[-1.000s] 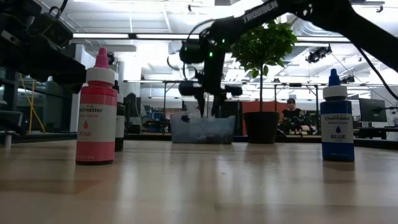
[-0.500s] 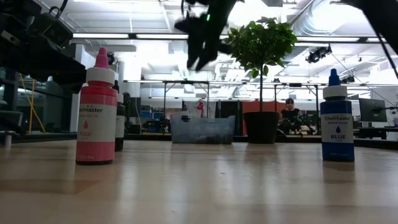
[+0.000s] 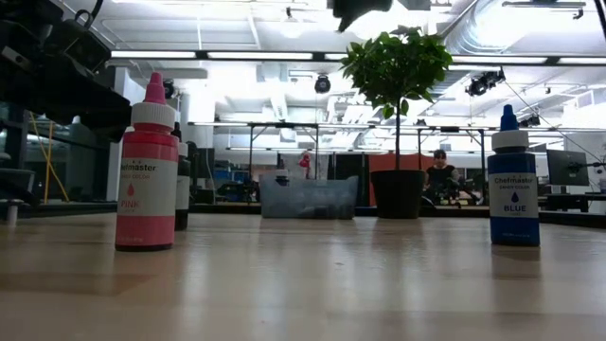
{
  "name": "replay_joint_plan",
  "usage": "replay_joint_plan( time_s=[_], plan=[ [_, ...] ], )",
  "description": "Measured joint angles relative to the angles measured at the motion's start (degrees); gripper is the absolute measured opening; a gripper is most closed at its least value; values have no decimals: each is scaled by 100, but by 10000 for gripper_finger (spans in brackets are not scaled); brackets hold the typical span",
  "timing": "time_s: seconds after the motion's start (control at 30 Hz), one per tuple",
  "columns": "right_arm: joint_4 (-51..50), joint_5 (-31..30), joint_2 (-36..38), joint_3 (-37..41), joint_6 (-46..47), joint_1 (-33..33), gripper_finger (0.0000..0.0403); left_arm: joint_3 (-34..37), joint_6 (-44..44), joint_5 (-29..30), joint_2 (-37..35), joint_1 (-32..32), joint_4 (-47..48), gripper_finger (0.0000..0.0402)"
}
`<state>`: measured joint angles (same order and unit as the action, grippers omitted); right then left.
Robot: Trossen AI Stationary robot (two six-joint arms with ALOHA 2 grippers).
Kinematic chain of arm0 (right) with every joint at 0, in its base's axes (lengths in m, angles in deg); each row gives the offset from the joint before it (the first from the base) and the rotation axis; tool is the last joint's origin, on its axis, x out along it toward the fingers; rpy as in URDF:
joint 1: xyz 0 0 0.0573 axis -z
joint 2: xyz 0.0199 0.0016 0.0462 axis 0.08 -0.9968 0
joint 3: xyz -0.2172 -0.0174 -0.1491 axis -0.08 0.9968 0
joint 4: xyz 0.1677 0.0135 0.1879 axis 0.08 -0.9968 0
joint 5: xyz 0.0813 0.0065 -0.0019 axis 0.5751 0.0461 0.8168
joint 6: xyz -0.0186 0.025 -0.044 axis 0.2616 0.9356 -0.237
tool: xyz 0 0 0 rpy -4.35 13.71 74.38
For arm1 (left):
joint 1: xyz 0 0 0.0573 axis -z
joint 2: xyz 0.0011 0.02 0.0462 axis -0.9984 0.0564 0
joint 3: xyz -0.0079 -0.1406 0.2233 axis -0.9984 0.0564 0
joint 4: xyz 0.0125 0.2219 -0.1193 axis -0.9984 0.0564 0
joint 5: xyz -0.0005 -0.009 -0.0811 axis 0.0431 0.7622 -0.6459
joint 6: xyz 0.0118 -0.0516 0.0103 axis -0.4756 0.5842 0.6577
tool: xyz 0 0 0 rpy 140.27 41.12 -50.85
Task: Pick & Place food coloring
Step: Put the large blue food coloring bottle into the black bin
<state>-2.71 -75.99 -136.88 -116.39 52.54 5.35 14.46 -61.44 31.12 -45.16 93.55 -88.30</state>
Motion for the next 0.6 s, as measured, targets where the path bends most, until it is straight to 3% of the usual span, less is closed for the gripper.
replay_joint_plan(
  time_s=[0.23,0.43,0.6],
  plan=[
    [-1730,39,340,0,750,-592,151,0,-1,2,0,0,0,163],
    [-1651,416,756,623,1311,-1008,151,0,-1,2,1,-2,0,163],
    [-1604,675,1361,1873,2121,-1273,152,0,1,-1,-1,-2,0,163]
  ],
)
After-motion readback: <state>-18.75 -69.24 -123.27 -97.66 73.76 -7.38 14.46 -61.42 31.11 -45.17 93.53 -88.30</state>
